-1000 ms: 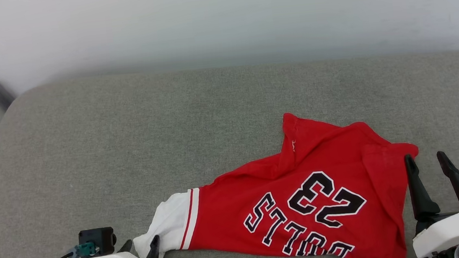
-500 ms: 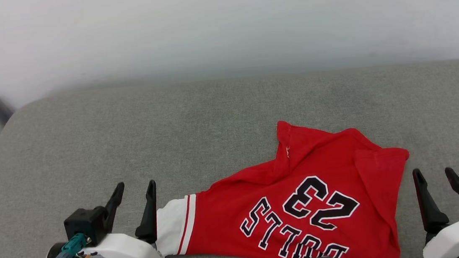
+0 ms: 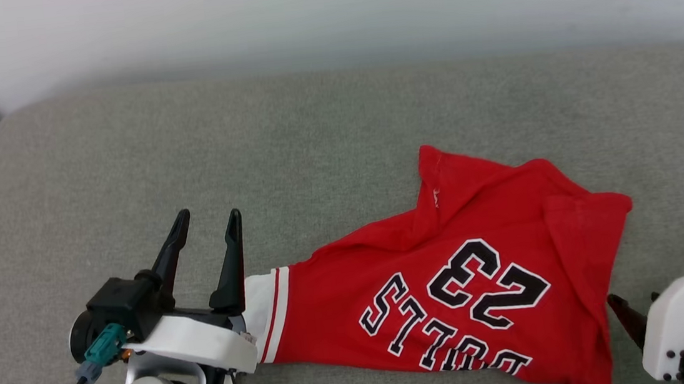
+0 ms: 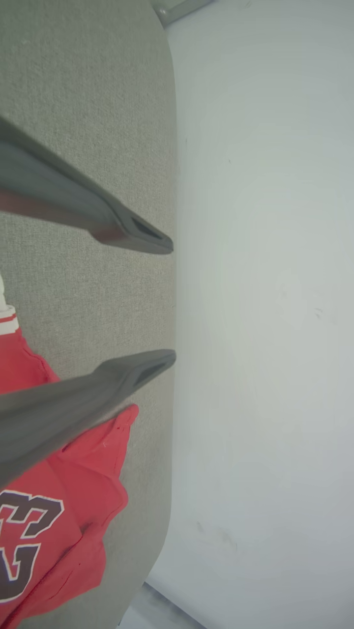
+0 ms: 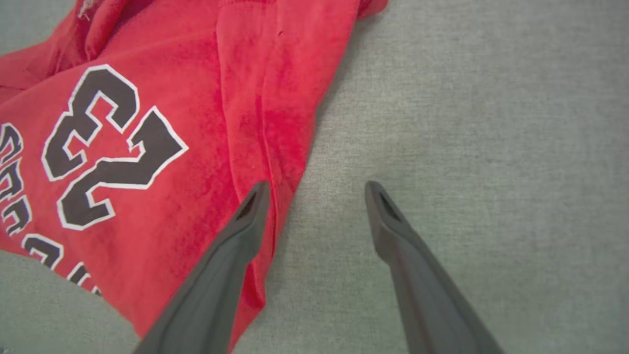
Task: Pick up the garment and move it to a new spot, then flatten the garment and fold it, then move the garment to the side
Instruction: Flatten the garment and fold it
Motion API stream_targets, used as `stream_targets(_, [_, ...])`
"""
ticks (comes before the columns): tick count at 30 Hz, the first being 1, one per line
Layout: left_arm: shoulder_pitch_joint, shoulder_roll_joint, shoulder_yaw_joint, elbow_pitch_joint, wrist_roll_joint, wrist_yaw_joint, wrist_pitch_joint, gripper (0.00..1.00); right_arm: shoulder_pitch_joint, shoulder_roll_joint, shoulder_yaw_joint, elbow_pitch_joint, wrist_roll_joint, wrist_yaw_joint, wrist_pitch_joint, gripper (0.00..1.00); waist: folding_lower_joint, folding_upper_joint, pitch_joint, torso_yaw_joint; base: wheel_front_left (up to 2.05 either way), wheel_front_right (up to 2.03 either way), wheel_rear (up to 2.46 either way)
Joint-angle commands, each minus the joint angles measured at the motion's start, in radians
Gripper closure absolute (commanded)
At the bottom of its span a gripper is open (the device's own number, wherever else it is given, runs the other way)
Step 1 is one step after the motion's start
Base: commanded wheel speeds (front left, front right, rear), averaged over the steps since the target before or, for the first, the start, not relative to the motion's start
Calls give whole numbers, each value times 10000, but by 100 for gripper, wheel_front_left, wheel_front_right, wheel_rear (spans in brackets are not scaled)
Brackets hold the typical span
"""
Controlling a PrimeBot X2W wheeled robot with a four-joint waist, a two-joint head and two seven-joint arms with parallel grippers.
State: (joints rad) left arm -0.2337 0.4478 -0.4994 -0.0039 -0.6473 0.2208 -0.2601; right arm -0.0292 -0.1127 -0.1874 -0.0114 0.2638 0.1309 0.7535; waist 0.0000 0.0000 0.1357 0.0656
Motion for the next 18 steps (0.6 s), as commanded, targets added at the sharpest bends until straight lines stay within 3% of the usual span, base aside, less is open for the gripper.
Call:
stream_targets(1, [-139, -75, 99, -7, 107, -76, -70, 0, -265, -69, 68, -33, 33, -3, 221, 0, 0, 0, 348, 198, 0, 0, 0])
stream_targets(11, [-382, -734, 682, 366, 785, -810, -70, 0, -1132, -176, 497, 1242, 324, -3, 1494, 0, 0, 0, 970, 567, 0, 0, 0])
stream_targets(12, [-361, -784, 740, 418, 840, -870, -62, 0, -1148, -169, 538, 1371, 360, -3, 1538, 12, 0, 0, 964, 580, 0, 0, 0])
stream_targets(13, [-328, -841, 797, 459, 902, -921, -62, 0, -1169, -161, 586, 1453, 378, -3, 1533, 61, 0, 0, 958, 583, 0, 0, 0])
stream_targets(14, [-294, -898, 851, 511, 949, -974, -61, 0, -1180, -151, 630, 1544, 467, -3, 1588, 100, 0, 0, 945, 589, 0, 0, 0])
stream_targets(18, [-166, -1061, 1055, 721, 1128, -1140, -52, 0, -1602, -461, 907, 1264, 461, -2, 1177, 100, 0, 0, 798, 557, 0, 0, 0])
